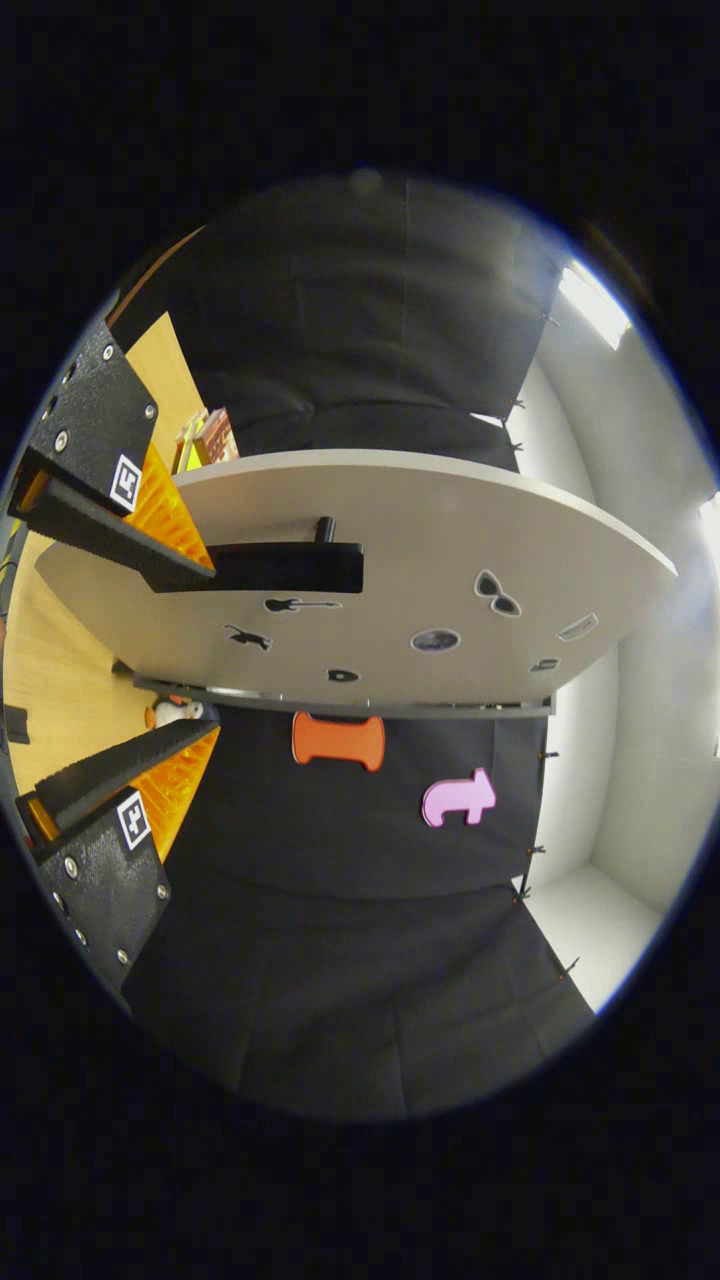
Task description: Open the shoe cabinet door, grab the shoes and put them into the shoe cabinet, then close the shoe cabinet door.
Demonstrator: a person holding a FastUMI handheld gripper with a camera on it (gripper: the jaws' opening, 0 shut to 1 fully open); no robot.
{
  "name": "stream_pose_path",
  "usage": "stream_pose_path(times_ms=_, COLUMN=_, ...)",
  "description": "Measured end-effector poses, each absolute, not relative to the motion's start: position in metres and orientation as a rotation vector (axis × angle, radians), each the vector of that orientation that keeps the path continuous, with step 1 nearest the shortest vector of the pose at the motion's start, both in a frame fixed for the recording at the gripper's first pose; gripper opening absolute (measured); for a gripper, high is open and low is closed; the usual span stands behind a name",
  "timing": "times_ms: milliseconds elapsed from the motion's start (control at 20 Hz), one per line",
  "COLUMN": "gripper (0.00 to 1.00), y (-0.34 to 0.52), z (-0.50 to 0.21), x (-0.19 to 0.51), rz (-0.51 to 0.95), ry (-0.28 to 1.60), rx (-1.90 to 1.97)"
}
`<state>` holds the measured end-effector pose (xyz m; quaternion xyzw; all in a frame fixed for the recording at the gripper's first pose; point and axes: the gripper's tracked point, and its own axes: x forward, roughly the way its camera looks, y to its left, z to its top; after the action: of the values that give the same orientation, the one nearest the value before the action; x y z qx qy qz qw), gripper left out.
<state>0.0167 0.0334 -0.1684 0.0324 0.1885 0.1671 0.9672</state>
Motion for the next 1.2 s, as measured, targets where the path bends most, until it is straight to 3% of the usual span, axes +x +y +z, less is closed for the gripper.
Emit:
stream_pose_path(times_ms=500, gripper=0.91, y=0.167, z=-0.174, x=0.069, rz=0.530, ry=0.363, rx=0.124)
stream_pose_path(times_ms=800, gripper=0.92, y=0.237, z=-0.185, x=0.115, rz=0.582, ry=0.361, rx=0.156)
stream_pose_path(times_ms=1200, gripper=0.92, y=0.264, z=-0.190, x=0.134, rz=0.557, ry=0.370, rx=0.135)
